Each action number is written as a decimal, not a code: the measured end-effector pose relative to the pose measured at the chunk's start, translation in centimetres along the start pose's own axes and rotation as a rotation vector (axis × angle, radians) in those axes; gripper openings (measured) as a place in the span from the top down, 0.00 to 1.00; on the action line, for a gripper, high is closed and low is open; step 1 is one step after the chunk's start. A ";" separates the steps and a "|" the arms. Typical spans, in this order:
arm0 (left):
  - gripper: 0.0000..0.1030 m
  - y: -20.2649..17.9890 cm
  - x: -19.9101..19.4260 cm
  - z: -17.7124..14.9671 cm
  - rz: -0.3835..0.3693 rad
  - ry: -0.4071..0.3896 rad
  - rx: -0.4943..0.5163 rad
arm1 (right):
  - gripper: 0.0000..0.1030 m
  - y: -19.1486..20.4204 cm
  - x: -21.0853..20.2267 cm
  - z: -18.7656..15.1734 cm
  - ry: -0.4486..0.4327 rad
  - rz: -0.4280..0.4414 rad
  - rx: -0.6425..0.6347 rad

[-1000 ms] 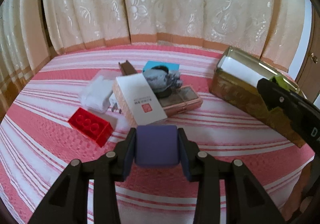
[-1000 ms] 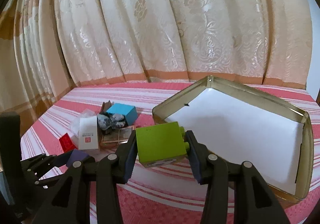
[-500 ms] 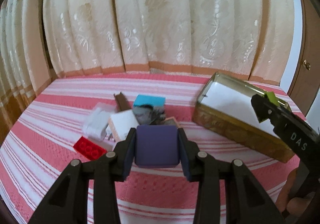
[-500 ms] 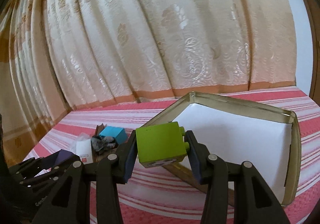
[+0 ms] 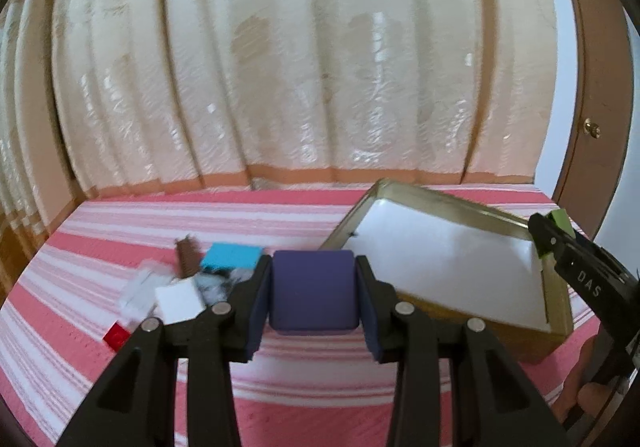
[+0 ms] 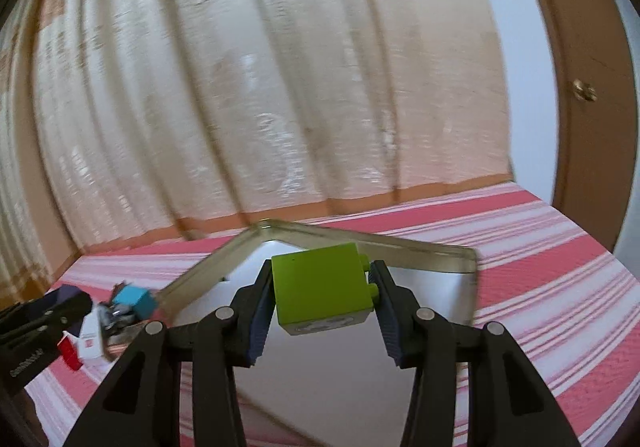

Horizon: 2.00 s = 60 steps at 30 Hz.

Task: Organize rigid objects
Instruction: 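Carry both blocks over the tin tray and open the right tool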

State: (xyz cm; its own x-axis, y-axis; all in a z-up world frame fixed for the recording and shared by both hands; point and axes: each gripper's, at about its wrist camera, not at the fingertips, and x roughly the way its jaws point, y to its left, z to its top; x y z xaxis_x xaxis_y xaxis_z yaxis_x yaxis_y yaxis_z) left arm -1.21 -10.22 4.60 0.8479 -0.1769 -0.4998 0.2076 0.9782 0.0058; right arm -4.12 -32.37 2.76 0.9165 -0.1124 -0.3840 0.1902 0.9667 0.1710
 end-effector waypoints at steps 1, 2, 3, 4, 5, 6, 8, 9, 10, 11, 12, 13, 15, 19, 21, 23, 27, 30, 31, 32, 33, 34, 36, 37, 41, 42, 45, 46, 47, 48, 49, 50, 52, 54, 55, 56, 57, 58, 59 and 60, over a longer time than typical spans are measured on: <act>0.62 -0.5 0.0 0.1 -0.004 -0.006 0.006 | 0.52 -0.9 0.0 0.2 0.001 -0.014 0.011; 0.62 -1.1 0.1 0.2 -0.010 -0.012 0.012 | 0.52 -1.7 0.1 0.3 0.001 -0.029 0.019; 0.62 -1.8 0.3 0.5 -0.020 -0.017 0.015 | 0.52 -2.1 0.0 0.4 0.001 -0.038 0.023; 0.62 -2.3 0.5 0.7 -0.026 -0.018 0.017 | 0.52 -2.8 0.1 0.5 0.001 -0.051 0.029; 0.62 -3.0 0.8 0.9 -0.036 -0.021 0.020 | 0.52 -3.2 0.1 0.5 0.002 -0.063 0.031; 0.62 -3.6 1.1 1.0 -0.040 -0.023 0.023 | 0.52 -3.6 0.2 0.6 0.004 -0.074 0.029; 0.62 -5.0 1.7 1.2 -0.051 -0.029 0.039 | 0.52 -4.2 0.3 0.7 0.005 -0.100 0.017; 0.62 -5.6 1.9 1.3 -0.055 -0.030 0.045 | 0.52 -4.4 0.4 0.7 0.005 -0.109 0.012; 0.62 -6.2 2.2 1.4 -0.059 -0.032 0.051 | 0.52 -4.6 0.4 0.8 0.007 -0.119 0.007; 0.62 -6.7 2.5 1.5 -0.063 -0.033 0.055 | 0.52 -4.9 0.5 0.8 0.010 -0.127 0.004; 0.62 -7.2 2.8 1.5 -0.068 -0.033 0.059 | 0.52 -5.0 0.7 0.8 0.015 -0.138 -0.001; 0.62 -7.6 3.1 1.6 -0.072 -0.032 0.059 | 0.52 -5.1 1.1 0.8 0.026 -0.156 -0.007; 0.62 -8.6 3.7 1.8 -0.086 -0.029 0.061 | 0.52 -5.3 1.5 0.8 0.041 -0.176 -0.011; 0.62 -10.3 5.0 1.5 -0.102 -0.020 0.072 | 0.52 -5.4 1.8 0.8 0.055 -0.188 -0.014; 0.62 -10.9 5.6 1.3 -0.107 -0.011 0.073 | 0.52 -5.1 2.1 0.7 0.064 -0.193 -0.034; 0.62 -11.2 6.1 1.0 -0.112 -0.002 0.076 | 0.52 -4.6 2.4 0.5 0.074 -0.221 -0.070; 0.62 -11.5 6.9 0.5 -0.112 0.009 0.088 | 0.52 -4.1 2.8 0.2 0.088 -0.233 -0.098; 0.62 -11.6 7.2 0.4 -0.116 0.019 0.088 | 0.52 -4.0 3.2 0.0 0.105 -0.248 -0.116; 0.62 -11.6 7.3 0.4 -0.116 0.019 0.089 | 0.52 -4.0 3.3 -0.1 0.110 -0.248 -0.117; 0.62 -11.6 7.3 0.4 -0.116 0.018 0.090 | 0.52 -4.0 3.4 -0.2 0.116 -0.248 -0.117; 0.62 -11.6 7.3 0.4 -0.117 0.018 0.092 | 0.52 -3.9 3.4 -0.2 0.118 -0.250 -0.117; 0.62 -11.6 7.4 0.4 -0.117 0.019 0.093 | 0.52 -3.9 3.5 -0.2 0.123 -0.251 -0.117; 0.62 -11.7 7.6 0.4 -0.116 0.024 0.098 | 0.52 -3.9 3.7 -0.4 0.136 -0.249 -0.118; 0.62 -11.7 7.7 0.3 -0.115 0.027 0.100 | 0.52 -3.8 3.9 -0.5 0.144 -0.246 -0.119; 0.62 -11.9 8.0 0.0 -0.106 0.035 0.112 | 0.52 -3.6 4.0 -0.6 0.152 -0.247 -0.126; 0.62 -11.9 8.1 -0.1 -0.104 0.037 0.115 | 0.52 -3.6 4.0 -0.6 0.154 -0.246 -0.126; 0.62 -12.0 8.3 -0.3 -0.096 0.043 0.125 | 0.52 -3.6 4.1 -0.6 0.163 -0.243 -0.122; 0.62 -12.0 8.4 -0.3 -0.096 0.048 0.126 | 0.52 -3.7 4.1 -0.6 0.164 -0.242 -0.120; 0.62 -12.0 8.4 -0.3 -0.096 0.049 0.124 | 0.52 -3.7 4.1 -0.6 0.165 -0.241 -0.119; 0.62 -11.9 8.4 -0.3 -0.096 0.048 0.123 | 0.52 -3.7 4.1 -0.6 0.166 -0.239 -0.118; 0.62 -11.9 8.5 -0.3 -0.096 0.049 0.123 | 0.52 -3.7 4.1 -0.6 0.168 -0.237 -0.118; 0.62 -11.9 8.6 -0.3 -0.096 0.052 0.124 | 0.52 -3.7 4.2 -0.6 0.170 -0.234 -0.118; 0.62 -11.9 8.6 -0.3 -0.095 0.055 0.124 | 0.52 -3.6 4.2 -0.6 0.173 -0.231 -0.118; 0.62 -11.9 8.7 -0.3 -0.092 0.056 0.124 | 0.47 -3.6 4.2 -0.6 0.172 -0.231 -0.113; 0.61 -11.8 8.6 -0.3 -0.090 0.056 0.122 | 0.42 -3.6 4.1 -0.6 0.168 -0.231 -0.105; 0.55 -11.7 8.5 -0.3 -0.085 0.051 0.117 | 0.30 -3.6 3.9 -0.6 0.160 -0.237 -0.100; 0.47 -11.5 8.4 -0.3 -0.078 0.044 0.109 | 0.22 -3.7 3.8 -0.5 0.151 -0.243 -0.097; 0.30 -11.4 8.1 -0.4 -0.068 0.035 0.101 | 0.21 -3.7 3.4 -0.4 0.127 -0.252 -0.091; 0.18 -11.1 7.9 -0.4 -0.047 0.021 0.087 | 0.21 -3.8 2.8 -0.2 0.094 -0.259 -0.082; 0.11 -10.9 7.7 -0.4 -0.044 0.008 0.073 | 0.19 -3.9 2.5 0.0 0.077 -0.263 -0.076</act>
State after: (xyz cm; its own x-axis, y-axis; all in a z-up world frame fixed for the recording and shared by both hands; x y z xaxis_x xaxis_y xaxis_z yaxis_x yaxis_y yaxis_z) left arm 2.85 -22.15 0.36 0.8331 -0.2188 -0.5080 0.2803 0.9588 0.0468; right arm -2.56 -36.40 1.08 0.8093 -0.3466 -0.4742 0.3881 0.9216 -0.0112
